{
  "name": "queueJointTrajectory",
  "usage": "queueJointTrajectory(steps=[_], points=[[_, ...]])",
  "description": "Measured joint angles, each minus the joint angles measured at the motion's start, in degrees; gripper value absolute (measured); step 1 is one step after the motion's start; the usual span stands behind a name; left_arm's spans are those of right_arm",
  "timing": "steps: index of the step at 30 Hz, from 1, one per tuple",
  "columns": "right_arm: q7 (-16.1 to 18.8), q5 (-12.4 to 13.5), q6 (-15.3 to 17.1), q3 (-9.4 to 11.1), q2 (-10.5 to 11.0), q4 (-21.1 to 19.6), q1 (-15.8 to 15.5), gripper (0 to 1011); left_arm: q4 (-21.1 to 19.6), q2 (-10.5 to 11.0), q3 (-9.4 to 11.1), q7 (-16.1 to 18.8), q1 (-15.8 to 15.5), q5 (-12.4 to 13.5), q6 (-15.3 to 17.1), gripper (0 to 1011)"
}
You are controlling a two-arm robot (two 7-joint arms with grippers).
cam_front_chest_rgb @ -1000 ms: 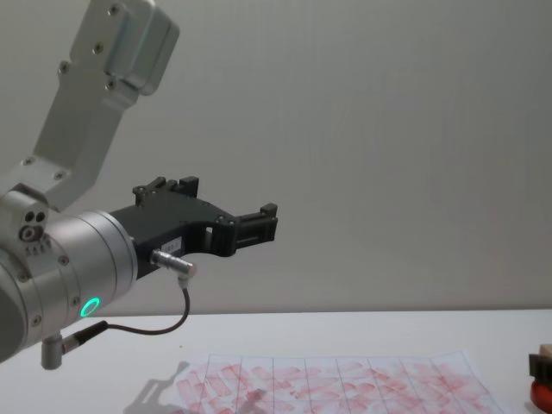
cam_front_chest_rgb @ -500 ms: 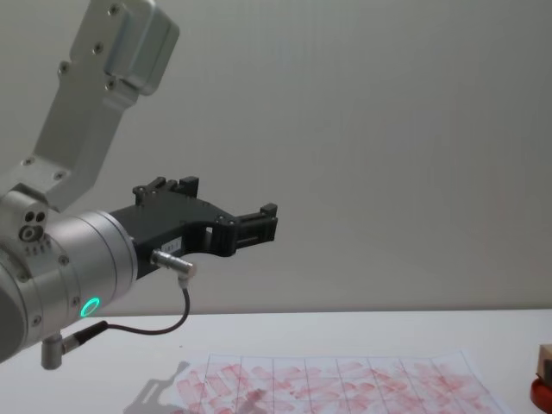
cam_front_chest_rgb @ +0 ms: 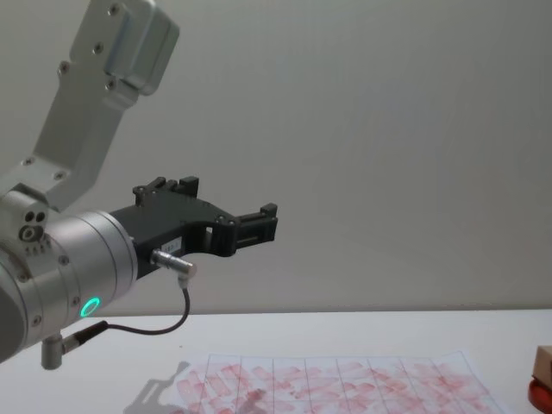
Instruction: Use the one hand to pick up the stamp and affix it onto the A4 paper.
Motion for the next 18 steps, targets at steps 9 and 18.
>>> queueJointTrajectory(steps=[9,18], points=[[1.6,-1.5,-0.2,0.0,0.2,0.0,0.6,216,0.0,0.0,0.0,0.0,0.0,0.0,0.0,1001],[7.0,-4.6,-0.7,-0.4,0.5,0.0,2.5,214,0.0,0.0,0.0,0.0,0.0,0.0,0.0,1001]])
